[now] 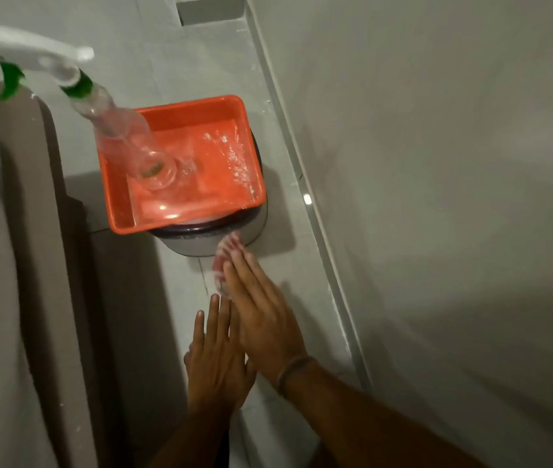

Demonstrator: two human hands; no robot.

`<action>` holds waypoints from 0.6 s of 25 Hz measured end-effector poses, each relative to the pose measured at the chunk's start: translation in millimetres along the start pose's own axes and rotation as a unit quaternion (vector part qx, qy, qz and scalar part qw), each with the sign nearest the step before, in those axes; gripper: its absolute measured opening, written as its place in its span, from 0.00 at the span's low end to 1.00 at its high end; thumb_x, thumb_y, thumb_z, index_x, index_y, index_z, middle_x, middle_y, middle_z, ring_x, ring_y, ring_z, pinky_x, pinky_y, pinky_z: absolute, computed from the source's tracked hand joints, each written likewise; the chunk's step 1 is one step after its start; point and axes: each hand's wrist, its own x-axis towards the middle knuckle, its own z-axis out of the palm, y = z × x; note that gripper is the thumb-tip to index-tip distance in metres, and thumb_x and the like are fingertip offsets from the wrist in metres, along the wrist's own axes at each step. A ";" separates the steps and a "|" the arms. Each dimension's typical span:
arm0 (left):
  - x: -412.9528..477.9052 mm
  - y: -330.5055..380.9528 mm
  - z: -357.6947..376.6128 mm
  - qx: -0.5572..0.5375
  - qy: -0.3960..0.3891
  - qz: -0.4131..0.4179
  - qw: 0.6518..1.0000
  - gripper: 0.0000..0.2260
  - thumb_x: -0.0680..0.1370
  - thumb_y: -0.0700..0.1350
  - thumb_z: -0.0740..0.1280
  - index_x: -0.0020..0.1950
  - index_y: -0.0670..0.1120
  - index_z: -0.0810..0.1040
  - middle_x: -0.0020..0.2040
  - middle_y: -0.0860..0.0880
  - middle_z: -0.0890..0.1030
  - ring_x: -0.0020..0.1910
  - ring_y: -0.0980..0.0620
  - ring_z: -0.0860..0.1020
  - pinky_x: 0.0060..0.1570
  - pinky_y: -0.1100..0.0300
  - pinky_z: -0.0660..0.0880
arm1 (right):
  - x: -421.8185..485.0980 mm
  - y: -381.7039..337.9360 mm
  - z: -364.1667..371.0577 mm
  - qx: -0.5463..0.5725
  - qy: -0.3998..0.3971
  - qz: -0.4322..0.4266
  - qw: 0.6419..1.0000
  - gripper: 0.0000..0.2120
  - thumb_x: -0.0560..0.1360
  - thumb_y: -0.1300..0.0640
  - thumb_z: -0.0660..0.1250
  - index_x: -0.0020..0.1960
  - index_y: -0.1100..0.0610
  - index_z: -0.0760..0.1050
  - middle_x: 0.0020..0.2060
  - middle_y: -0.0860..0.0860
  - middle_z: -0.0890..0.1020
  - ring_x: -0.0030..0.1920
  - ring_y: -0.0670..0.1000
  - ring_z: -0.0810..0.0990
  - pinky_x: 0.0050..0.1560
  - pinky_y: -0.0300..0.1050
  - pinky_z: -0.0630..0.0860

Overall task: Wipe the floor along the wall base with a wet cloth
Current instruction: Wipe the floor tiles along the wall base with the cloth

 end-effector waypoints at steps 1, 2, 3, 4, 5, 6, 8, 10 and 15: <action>-10.9 7.1 17.3 0.007 -0.008 -0.005 1.000 0.42 0.84 0.69 0.37 0.90 0.43 0.46 0.90 0.39 0.41 0.90 0.39 0.40 0.88 0.35 0.49 | -41.9 7.3 8.2 -0.007 -0.022 0.014 1.000 0.34 0.82 0.59 0.69 0.83 0.58 0.57 0.83 0.57 0.64 0.84 0.56 0.61 0.80 0.53 0.71; -18.1 15.1 33.5 0.014 -0.004 -0.002 1.000 0.41 0.84 0.68 0.39 0.89 0.42 0.48 0.90 0.38 0.44 0.90 0.38 0.44 0.87 0.35 0.52 | -79.3 19.2 18.3 -0.011 -0.049 0.034 0.998 0.34 0.81 0.60 0.67 0.83 0.58 0.58 0.83 0.57 0.63 0.84 0.55 0.61 0.80 0.53 0.72; -22.8 23.8 51.0 0.013 0.008 0.003 1.000 0.40 0.85 0.67 0.41 0.89 0.41 0.51 0.90 0.38 0.49 0.89 0.37 0.49 0.87 0.34 0.56 | -113.8 33.9 29.2 -0.016 -0.090 0.056 0.994 0.34 0.81 0.62 0.63 0.84 0.57 0.56 0.85 0.56 0.59 0.85 0.55 0.58 0.82 0.53 0.69; -24.8 30.6 67.6 0.003 0.020 0.005 1.000 0.40 0.85 0.67 0.42 0.88 0.40 0.53 0.89 0.38 0.51 0.89 0.37 0.51 0.86 0.35 0.57 | -142.8 49.5 39.2 -0.019 -0.137 0.074 0.988 0.34 0.82 0.65 0.58 0.85 0.57 0.52 0.86 0.55 0.54 0.86 0.54 0.53 0.84 0.53 0.66; -22.0 34.1 82.3 -0.010 0.028 0.002 1.000 0.40 0.85 0.67 0.43 0.88 0.40 0.51 0.89 0.39 0.51 0.89 0.38 0.51 0.86 0.35 0.57 | -162.1 65.9 48.8 -0.017 -0.171 0.086 0.981 0.35 0.81 0.67 0.54 0.86 0.57 0.50 0.86 0.55 0.50 0.86 0.54 0.50 0.85 0.54 0.63; -17.1 37.6 102.2 -0.016 0.036 0.004 0.999 0.40 0.84 0.68 0.44 0.88 0.41 0.49 0.89 0.39 0.49 0.89 0.38 0.49 0.87 0.35 0.55 | -179.8 84.7 61.4 -0.026 -0.184 0.086 0.979 0.35 0.80 0.70 0.53 0.86 0.58 0.49 0.86 0.56 0.49 0.87 0.55 0.49 0.85 0.55 0.63; 0.8 42.3 143.7 -0.015 0.045 0.018 0.999 0.41 0.84 0.69 0.44 0.88 0.42 0.45 0.90 0.40 0.46 0.89 0.39 0.46 0.88 0.36 0.52 | -196.2 126.1 88.6 -0.054 -0.186 0.077 0.978 0.36 0.79 0.74 0.53 0.85 0.60 0.50 0.86 0.58 0.50 0.87 0.57 0.49 0.85 0.56 0.61; 22.2 46.6 182.2 -0.005 0.041 0.023 0.999 0.43 0.84 0.70 0.43 0.88 0.41 0.43 0.90 0.40 0.45 0.90 0.39 0.44 0.88 0.37 0.47 | -191.9 166.6 115.8 -0.069 -0.176 0.086 0.978 0.36 0.78 0.73 0.48 0.85 0.61 0.50 0.86 0.60 0.51 0.87 0.58 0.49 0.86 0.56 0.60; 87.4 45.4 252.6 -0.002 0.078 0.018 0.997 0.43 0.85 0.69 0.47 0.90 0.40 0.48 0.91 0.39 0.48 0.90 0.39 0.45 0.88 0.38 0.43 | -156.4 243.9 180.2 -0.138 -0.136 0.158 0.968 0.31 0.87 0.61 0.55 0.86 0.58 0.46 0.87 0.59 0.49 0.87 0.60 0.48 0.87 0.59 0.55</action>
